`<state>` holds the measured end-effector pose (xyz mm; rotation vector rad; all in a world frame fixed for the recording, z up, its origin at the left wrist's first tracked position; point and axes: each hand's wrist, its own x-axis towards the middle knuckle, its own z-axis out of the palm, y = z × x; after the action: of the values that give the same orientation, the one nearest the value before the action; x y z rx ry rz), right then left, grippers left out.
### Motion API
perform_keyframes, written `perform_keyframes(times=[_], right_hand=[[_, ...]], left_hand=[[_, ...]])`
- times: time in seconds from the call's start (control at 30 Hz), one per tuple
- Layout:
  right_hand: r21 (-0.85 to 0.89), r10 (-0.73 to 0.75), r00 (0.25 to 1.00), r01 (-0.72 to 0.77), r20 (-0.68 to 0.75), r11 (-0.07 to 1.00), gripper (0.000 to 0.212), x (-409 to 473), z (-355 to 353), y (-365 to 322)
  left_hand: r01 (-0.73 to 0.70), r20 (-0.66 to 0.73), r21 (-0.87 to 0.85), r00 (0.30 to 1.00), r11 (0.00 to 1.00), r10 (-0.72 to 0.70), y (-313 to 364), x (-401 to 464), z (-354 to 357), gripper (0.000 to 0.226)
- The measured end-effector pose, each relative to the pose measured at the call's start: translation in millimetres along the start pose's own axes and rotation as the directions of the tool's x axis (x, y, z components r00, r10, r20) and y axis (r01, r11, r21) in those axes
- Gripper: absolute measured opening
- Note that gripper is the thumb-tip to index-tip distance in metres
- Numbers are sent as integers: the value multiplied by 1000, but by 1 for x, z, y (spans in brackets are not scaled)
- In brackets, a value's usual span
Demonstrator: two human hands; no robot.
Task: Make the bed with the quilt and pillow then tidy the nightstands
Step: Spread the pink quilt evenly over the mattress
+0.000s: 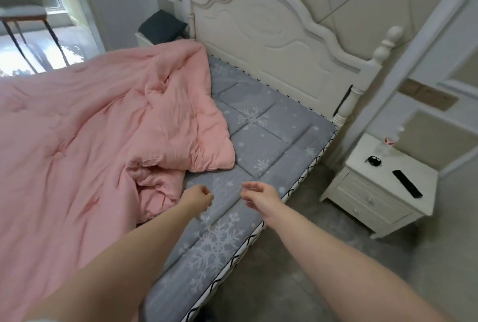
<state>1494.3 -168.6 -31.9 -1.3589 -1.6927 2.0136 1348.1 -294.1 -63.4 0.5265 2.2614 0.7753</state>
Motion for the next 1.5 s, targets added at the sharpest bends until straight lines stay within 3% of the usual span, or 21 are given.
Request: perform_keyframes(times=[0.2,0.33,0.57,0.73,0.87,1.03,1.13,1.23,1.37,1.5], right_hand=[[126,-17,999,24,-52,992,24,59,-28,-45],[117,7,1000,-5,-17,993,21,97,-40,-66],[105,41,995,-50,87,993,21,172,-70,-104],[43,21,971,-33,237,999,21,218,-101,-141],[5,84,955,-89,284,996,23,253,-110,-153],[-9,185,900,-197,395,980,20,271,-77,-151],[-60,193,876,-186,443,981,19,275,-54,-153],[-123,211,861,-173,462,977,17,283,-35,-154],[-200,244,861,-169,447,965,18,299,-5,-154],[-254,251,864,-149,437,956,20,318,28,-152]], left_hand=[[-53,46,26,998,998,52,62,54,8,10],[-40,96,52,995,998,35,85,85,20,9],[124,0,-67,992,990,-124,125,158,32,7],[236,-84,-364,955,901,-285,155,191,59,12],[257,-107,-498,930,828,-352,165,188,83,9],[333,-131,-444,895,832,-427,146,181,80,10],[340,-179,-459,870,821,-460,127,188,60,4],[319,-200,-595,830,738,-520,106,202,44,3],[260,-93,-838,798,480,-596,77,222,29,19],[210,-34,-929,771,304,-636,43,246,-1,28]])
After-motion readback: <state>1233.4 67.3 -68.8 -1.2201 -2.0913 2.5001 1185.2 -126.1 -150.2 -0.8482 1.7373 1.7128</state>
